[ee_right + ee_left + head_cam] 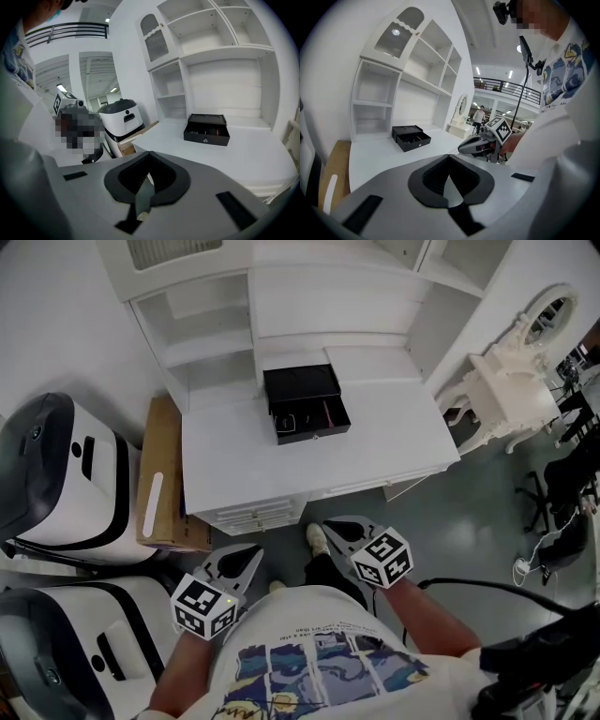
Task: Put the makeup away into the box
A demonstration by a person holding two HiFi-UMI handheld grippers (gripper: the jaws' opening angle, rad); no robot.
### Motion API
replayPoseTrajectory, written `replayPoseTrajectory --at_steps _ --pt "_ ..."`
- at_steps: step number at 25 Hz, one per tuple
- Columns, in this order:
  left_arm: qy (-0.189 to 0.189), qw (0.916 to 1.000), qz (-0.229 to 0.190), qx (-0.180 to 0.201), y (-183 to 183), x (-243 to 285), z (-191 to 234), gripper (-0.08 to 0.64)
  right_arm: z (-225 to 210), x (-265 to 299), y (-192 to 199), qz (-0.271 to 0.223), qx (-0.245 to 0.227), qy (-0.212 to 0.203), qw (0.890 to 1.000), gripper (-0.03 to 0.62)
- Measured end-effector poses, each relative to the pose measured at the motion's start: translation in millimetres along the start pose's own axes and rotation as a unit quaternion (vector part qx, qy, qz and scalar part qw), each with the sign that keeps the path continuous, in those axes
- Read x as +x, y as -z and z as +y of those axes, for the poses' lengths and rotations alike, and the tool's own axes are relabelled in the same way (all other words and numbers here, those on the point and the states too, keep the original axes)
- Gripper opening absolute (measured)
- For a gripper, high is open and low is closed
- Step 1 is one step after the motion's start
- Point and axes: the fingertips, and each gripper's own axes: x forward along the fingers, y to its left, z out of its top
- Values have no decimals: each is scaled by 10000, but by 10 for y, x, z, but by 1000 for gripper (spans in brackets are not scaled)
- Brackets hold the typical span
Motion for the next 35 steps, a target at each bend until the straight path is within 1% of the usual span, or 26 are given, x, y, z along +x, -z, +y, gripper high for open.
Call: replayPoseTrajectory --at_steps 11,18,35 --pt "-36 9999 38 -94 17 24 18 14 28 54 0 96 -70 -119 9999 25" --pt "-7 9999 83 -78 25 73 -1 14 24 59 22 100 -66 -150 9998 25" --pt "88 9998 134 -83 22 184 -11 14 -51 28 54 143 -59 -104 9998 25"
